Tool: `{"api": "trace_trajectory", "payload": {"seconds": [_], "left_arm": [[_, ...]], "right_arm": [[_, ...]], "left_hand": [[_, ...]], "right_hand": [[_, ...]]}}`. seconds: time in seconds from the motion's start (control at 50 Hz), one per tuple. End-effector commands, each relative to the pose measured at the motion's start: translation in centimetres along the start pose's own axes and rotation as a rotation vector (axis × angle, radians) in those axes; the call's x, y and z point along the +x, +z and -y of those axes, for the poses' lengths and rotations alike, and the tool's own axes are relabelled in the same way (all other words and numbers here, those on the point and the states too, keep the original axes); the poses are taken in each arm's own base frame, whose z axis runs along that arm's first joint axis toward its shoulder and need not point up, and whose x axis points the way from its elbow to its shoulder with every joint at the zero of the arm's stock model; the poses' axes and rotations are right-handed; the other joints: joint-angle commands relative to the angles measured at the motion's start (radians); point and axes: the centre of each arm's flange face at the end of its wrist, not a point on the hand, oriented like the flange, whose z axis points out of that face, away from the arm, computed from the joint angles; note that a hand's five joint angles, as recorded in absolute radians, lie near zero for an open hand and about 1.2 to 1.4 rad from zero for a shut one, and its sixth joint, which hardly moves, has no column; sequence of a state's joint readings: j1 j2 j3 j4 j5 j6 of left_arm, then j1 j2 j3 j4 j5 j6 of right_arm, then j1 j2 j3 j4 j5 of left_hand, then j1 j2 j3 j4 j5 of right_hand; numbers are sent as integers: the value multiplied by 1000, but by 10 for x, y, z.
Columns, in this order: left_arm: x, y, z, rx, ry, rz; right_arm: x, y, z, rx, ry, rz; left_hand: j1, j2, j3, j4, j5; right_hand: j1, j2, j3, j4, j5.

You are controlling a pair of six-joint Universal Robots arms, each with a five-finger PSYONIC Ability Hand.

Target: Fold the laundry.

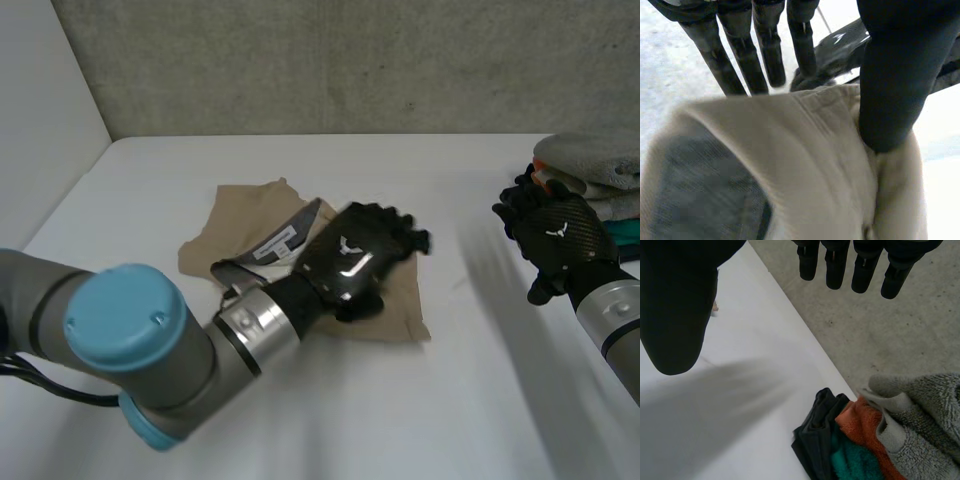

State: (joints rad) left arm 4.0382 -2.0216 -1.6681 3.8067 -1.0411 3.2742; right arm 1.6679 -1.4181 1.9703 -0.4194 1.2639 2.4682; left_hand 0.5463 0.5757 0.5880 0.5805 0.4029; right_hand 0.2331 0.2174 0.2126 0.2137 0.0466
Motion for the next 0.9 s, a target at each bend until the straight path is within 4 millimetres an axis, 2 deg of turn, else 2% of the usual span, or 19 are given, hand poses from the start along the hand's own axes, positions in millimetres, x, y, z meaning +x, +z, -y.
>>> {"api": "trace_trajectory", "payload": {"seconds": [0.02,0.06,0.1,0.14,0.16,0.18,0.2,0.26,0.28,0.36,0.4,0.5,0.58,0.66,0.74,0.82,0.9], "left_arm": [[-21,-9,45,37,59,97],[-35,-13,53,38,67,151],[-59,-22,64,37,81,242],[-77,-30,67,19,85,307],[-97,-40,64,-25,76,374],[-101,-42,62,-35,72,387],[-114,-48,55,-75,59,427],[-131,-58,39,-147,49,475],[-142,-65,26,-202,54,503],[-168,-86,-6,-349,99,559],[-175,-93,-16,-400,130,568],[-184,-103,-45,-506,186,552],[-183,-103,-67,-554,185,521],[-180,-101,-73,-563,172,508],[-172,-95,-73,-552,174,483],[-163,-86,-72,-536,182,454],[-154,-78,-76,-525,188,423]], "right_arm": [[-3,-3,1,-28,18,29],[-4,-4,2,-42,34,43],[-7,-8,6,-57,79,71],[-19,-14,15,-72,159,132],[-24,-16,20,-74,188,156],[-30,-20,26,-81,244,188],[-33,-22,29,-87,273,201],[-38,-27,41,-79,354,230],[-38,-29,46,-66,362,233],[-37,-39,64,-7,365,235],[-43,-43,70,14,358,261],[-79,-64,96,106,309,390],[-103,-69,104,166,244,448],[-130,-67,97,154,161,466],[-149,-60,90,138,76,418],[-163,-50,84,143,25,353],[-166,-45,83,165,26,320]], "left_hand": [[-63,-92,-104,-97,-94],[-83,-112,-125,-117,-114],[-113,-142,-154,-147,-144],[-113,-142,-154,-147,-144],[-139,-168,-180,-173,-170],[-145,-174,-187,-179,-176],[-148,-177,-189,-182,-179],[-160,-189,-201,-194,-191],[-192,-221,-233,-226,-223],[-192,-221,-234,-226,-223],[-192,-221,-234,-226,-223],[-195,-224,-236,-229,-226],[-195,-224,-236,-229,-226],[-195,-224,-236,-229,-226],[-186,-215,-228,-220,-217],[-177,-207,-219,-211,-208],[-136,-166,-178,-171,-167]], "right_hand": [[-59,-43,-38,-39,-47],[-59,-43,-38,-39,-47],[-59,-43,-38,-39,-47],[-59,-43,-38,-39,-47],[-59,-43,-38,-39,-47],[-59,-43,-38,-39,-47],[-59,-43,-38,-39,-47],[-59,-43,-38,-39,-47],[-59,-43,-38,-39,-47],[-59,-43,-38,-39,-47],[-59,-43,-38,-39,-47],[-59,-43,-38,-39,-47],[-59,-43,-38,-39,-47],[-59,-43,-38,-39,-47],[-59,-43,-38,-39,-47],[-59,-43,-38,-39,-47],[-59,-43,-38,-39,-47]]}}
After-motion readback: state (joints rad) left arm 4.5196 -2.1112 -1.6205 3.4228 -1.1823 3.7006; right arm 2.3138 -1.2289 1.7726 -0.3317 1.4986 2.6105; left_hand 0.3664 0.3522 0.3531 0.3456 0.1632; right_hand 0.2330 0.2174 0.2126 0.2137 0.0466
